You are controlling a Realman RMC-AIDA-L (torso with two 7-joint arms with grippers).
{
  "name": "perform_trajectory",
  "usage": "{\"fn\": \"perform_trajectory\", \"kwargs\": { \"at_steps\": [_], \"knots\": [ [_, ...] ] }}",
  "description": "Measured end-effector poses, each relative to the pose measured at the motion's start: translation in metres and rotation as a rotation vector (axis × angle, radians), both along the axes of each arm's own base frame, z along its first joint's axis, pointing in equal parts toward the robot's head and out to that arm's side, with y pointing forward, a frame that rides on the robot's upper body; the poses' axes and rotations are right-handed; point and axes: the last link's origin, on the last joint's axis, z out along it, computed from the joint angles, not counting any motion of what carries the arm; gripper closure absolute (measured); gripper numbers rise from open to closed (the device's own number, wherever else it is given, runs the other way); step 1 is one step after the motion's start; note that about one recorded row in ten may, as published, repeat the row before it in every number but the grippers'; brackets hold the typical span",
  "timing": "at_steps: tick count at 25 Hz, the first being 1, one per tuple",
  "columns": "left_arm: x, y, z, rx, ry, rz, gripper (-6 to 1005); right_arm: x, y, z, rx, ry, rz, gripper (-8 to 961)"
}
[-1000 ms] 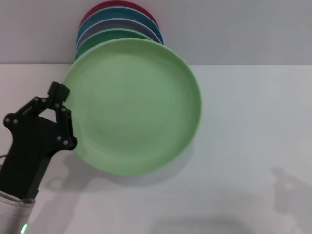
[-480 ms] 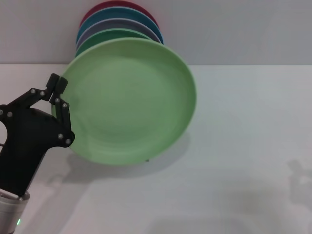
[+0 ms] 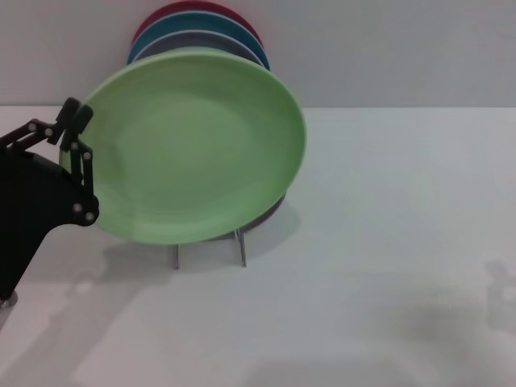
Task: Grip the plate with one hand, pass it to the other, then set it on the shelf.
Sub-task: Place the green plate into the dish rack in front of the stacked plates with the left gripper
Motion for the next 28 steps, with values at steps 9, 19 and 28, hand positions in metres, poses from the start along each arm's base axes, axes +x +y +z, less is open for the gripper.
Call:
{"fn": "perform_trajectory", "kwargs": {
  "at_steps": [9, 19, 28],
  "knots": [
    [0.000, 0.019, 0.009, 0.097, 0.154, -0.028, 963, 0.006, 0.003, -0.003, -0.024, -0.018, -0.044, 914],
    [-0.003, 0.027, 0.018, 0.103, 0.283, -0.093, 962, 0.008, 0.003, -0.008, -0.039, -0.012, -0.071, 913],
    [0.001, 0.038, 0.024, 0.123, 0.342, -0.124, 960, 0.007, 0.003, -0.013, -0.053, 0.008, -0.087, 913]
  ]
}}
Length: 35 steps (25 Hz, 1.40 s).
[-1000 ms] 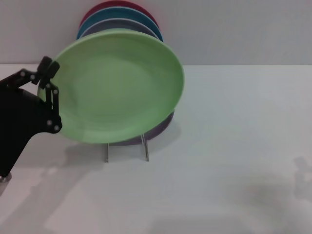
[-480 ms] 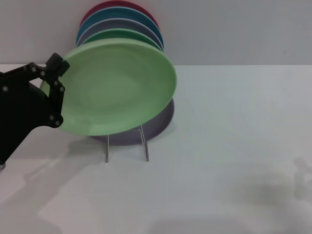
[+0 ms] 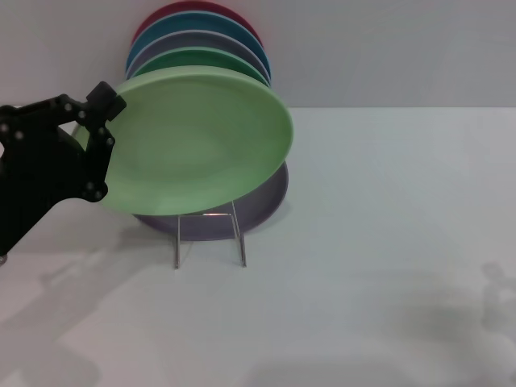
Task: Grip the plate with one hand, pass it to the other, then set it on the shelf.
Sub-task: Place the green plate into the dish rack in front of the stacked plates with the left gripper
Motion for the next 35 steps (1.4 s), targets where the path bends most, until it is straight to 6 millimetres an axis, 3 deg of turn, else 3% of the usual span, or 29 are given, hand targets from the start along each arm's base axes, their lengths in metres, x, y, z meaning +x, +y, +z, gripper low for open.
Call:
{"fn": "perform_trajectory", "kwargs": {
  "at_steps": [14, 35],
  "knots": [
    [0.005, 0.015, 0.004, -0.015, 0.111, -0.052, 958, 0.001, 0.002, -0.003, -0.004, 0.017, -0.026, 914],
    [-0.001, 0.028, -0.019, -0.132, 0.255, 0.016, 955, 0.000, 0.003, -0.005, -0.005, 0.030, -0.038, 913]
  ]
}}
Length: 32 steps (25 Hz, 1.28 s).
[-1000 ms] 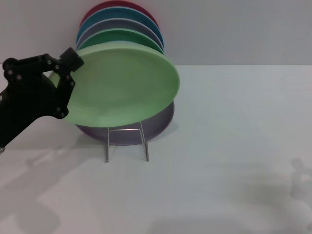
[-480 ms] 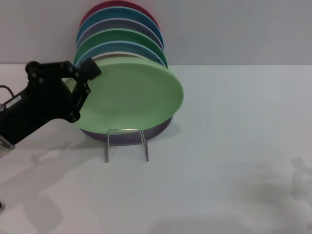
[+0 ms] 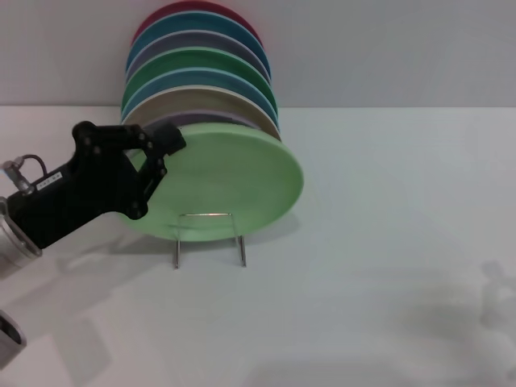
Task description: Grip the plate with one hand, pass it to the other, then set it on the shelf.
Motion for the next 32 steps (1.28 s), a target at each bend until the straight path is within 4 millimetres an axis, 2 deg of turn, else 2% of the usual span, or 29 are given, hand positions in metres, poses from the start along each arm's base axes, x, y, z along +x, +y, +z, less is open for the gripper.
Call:
{"fn": "perform_trajectory", "kwargs": {
  "at_steps": [7, 17, 23, 28, 31, 32],
  "knots": [
    [-0.003, 0.001, -0.013, -0.042, 0.027, 0.052, 954, 0.000, -0.001, 0.000, -0.002, 0.001, 0.000, 913],
    [-0.003, 0.004, -0.017, -0.069, -0.010, 0.113, 953, 0.001, -0.001, 0.001, -0.006, -0.003, 0.001, 914],
    [-0.005, 0.005, -0.015, -0.070, -0.027, 0.135, 812, 0.002, 0.000, 0.001, -0.012, -0.005, -0.001, 914],
    [-0.005, -0.008, -0.004, -0.051, -0.121, 0.105, 604, 0.002, 0.003, 0.000, -0.018, -0.009, 0.000, 913],
    [-0.004, -0.025, 0.012, -0.078, -0.303, 0.096, 589, 0.002, 0.006, 0.001, -0.014, -0.015, 0.000, 913],
    [-0.004, -0.025, 0.012, -0.078, -0.303, 0.096, 583, 0.002, 0.007, 0.001, -0.012, -0.017, 0.002, 913]
  ]
}}
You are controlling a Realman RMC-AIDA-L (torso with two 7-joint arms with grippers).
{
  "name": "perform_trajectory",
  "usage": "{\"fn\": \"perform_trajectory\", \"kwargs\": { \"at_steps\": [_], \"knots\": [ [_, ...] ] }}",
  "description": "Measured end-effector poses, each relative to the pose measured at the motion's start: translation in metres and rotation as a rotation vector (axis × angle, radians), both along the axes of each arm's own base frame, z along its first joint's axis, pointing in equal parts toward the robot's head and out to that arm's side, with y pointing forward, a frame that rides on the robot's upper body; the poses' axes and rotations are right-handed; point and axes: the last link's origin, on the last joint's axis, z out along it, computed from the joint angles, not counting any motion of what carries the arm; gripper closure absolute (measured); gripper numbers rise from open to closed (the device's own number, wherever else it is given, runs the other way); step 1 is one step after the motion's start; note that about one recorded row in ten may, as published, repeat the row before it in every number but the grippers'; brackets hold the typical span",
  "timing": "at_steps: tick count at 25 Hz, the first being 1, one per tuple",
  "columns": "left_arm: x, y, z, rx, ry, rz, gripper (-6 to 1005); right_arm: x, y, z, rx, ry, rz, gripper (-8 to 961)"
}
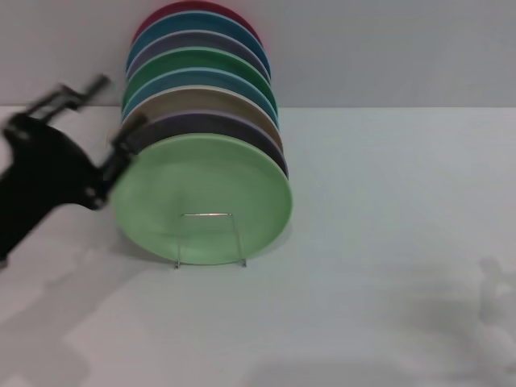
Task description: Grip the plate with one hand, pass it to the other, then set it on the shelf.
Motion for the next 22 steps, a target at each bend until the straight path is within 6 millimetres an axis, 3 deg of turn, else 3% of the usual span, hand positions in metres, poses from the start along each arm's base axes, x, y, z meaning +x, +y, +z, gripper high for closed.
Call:
{"fn": "perform_trajectory", "kwargs": {
  "at_steps": [2, 3, 4, 5, 6, 10, 15, 22],
  "knots": [
    [0.000, -0.008, 0.007, -0.039, -0.194, 0.054, 573, -0.002, 0.004, 0.000, 0.003, -0.002, 0.012, 913],
    [0.000, -0.008, 0.007, -0.039, -0.194, 0.054, 568, -0.004, 0.006, 0.001, 0.003, -0.003, 0.020, 913],
    [-0.003, -0.011, 0.009, -0.056, -0.336, 0.112, 563, -0.005, 0.009, 0.001, 0.004, -0.003, 0.029, 913],
    [-0.003, -0.011, 0.009, -0.056, -0.336, 0.112, 563, -0.010, 0.018, 0.001, 0.004, -0.007, 0.055, 913],
    [-0.007, -0.015, 0.010, -0.067, -0.477, 0.178, 563, -0.012, 0.022, 0.001, 0.003, -0.009, 0.065, 913],
    [-0.021, -0.023, 0.001, -0.090, -0.671, 0.326, 563, -0.017, 0.034, 0.004, 0.006, -0.031, 0.099, 908],
    [-0.032, -0.026, -0.007, -0.103, -0.719, 0.428, 563, -0.017, 0.051, 0.021, 0.100, -0.033, 0.087, 878],
    [-0.041, -0.031, -0.014, -0.113, -0.736, 0.504, 563, -0.009, 0.054, 0.035, 0.179, -0.035, 0.041, 861]
  ]
}}
